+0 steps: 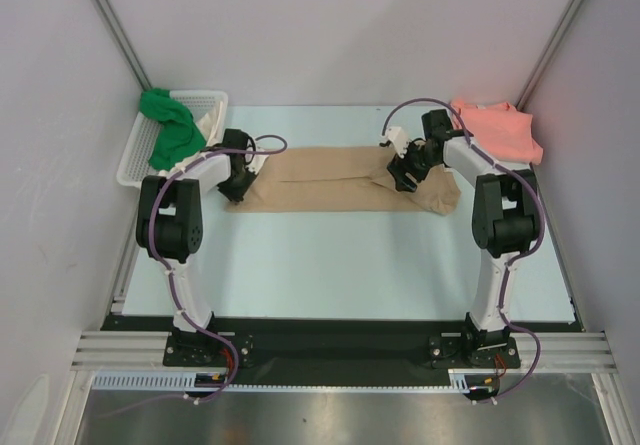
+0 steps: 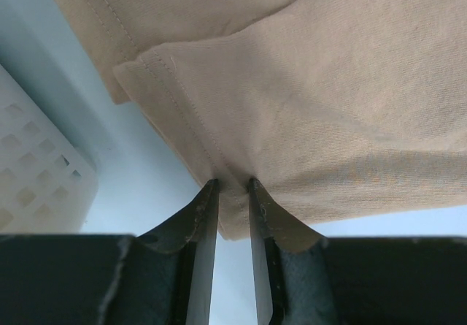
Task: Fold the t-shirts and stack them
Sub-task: Fold the tshirt
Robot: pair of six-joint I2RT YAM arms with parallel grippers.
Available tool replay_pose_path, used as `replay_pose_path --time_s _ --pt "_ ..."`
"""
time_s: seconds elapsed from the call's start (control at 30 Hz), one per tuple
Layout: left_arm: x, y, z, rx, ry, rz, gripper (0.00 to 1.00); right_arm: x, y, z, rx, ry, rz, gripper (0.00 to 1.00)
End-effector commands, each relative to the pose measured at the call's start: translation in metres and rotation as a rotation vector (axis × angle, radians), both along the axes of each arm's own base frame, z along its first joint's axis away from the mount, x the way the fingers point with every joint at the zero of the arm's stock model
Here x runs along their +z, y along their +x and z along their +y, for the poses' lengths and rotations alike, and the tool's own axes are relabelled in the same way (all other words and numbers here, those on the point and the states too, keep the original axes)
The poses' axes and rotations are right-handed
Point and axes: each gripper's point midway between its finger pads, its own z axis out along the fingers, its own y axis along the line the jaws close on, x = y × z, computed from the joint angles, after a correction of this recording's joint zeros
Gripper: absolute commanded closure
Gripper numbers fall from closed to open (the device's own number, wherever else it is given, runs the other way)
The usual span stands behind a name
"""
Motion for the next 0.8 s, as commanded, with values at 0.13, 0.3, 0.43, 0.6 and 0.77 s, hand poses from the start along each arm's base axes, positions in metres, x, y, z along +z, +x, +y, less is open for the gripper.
replay_pose_path --time_s 0.13,0.3,0.43,0.6,0.77 --pt "-0.003 0.004 0.005 0.012 0.019 0.0 0.73 0.001 0.009 -0.001 0.025 -0.044 -0.029 0.25" --pt "-0.002 0.005 0.005 0.014 0.02 0.0 0.73 -0.002 0.009 0.002 0.032 -0.033 -0.023 0.21" --pt "-0.002 0.005 0.006 0.015 0.023 0.003 0.73 -0.002 0.003 0.007 0.057 -0.019 0.005 0.0" --pt "0.0 0.005 0.006 0.019 0.021 0.0 0.73 -0.009 0.004 0.007 0.054 -0.039 0.017 0.03" --pt "0.002 0.004 0.007 0.019 0.027 -0.004 0.73 -0.017 0.005 0.007 0.054 -0.056 0.036 0.25"
